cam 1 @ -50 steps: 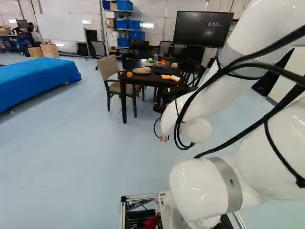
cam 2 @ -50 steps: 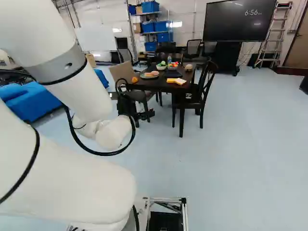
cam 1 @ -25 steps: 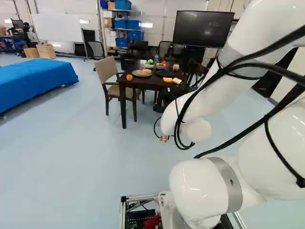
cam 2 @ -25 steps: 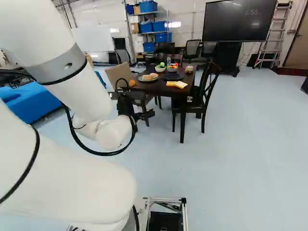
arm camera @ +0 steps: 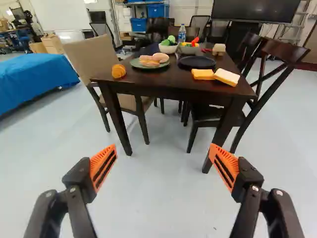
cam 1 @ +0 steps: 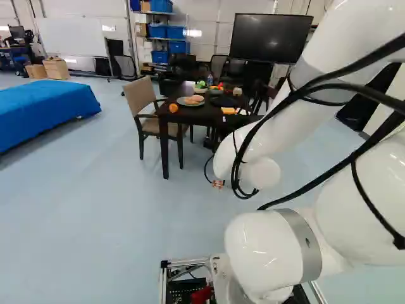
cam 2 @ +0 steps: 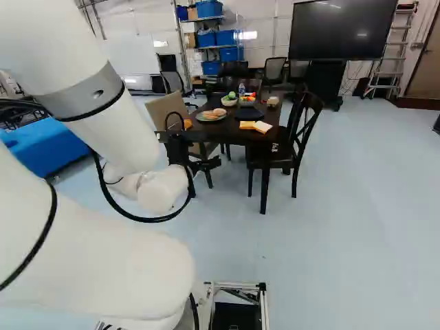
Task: Move the croissant to the empty plate
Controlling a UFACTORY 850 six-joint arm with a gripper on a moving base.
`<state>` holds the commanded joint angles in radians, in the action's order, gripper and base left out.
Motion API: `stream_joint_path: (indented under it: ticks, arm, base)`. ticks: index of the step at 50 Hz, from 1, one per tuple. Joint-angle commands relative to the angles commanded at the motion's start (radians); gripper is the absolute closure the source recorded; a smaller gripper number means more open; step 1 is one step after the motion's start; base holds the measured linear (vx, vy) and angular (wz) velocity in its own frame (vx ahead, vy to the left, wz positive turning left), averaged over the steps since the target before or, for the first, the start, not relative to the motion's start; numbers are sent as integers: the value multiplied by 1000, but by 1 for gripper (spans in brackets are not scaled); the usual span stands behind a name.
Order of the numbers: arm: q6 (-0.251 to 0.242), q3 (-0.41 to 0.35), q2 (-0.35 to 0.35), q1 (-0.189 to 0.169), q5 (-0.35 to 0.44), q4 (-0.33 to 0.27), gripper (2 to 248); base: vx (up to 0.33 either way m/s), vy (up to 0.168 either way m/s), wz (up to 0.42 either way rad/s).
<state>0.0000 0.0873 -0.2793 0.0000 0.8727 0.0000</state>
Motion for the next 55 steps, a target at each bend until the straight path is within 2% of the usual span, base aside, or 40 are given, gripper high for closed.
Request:
stream_joint_path:
  ticks: [18,45,55]
  arm:
    - [0,0,0,0,0,0,3]
    - [0,0,0,0,0,0,3]
    - [0,0,0,0,0,0,3]
  base:
    - [202,63,-41]
    - [194,21,-245]
    - [196,91,-80]
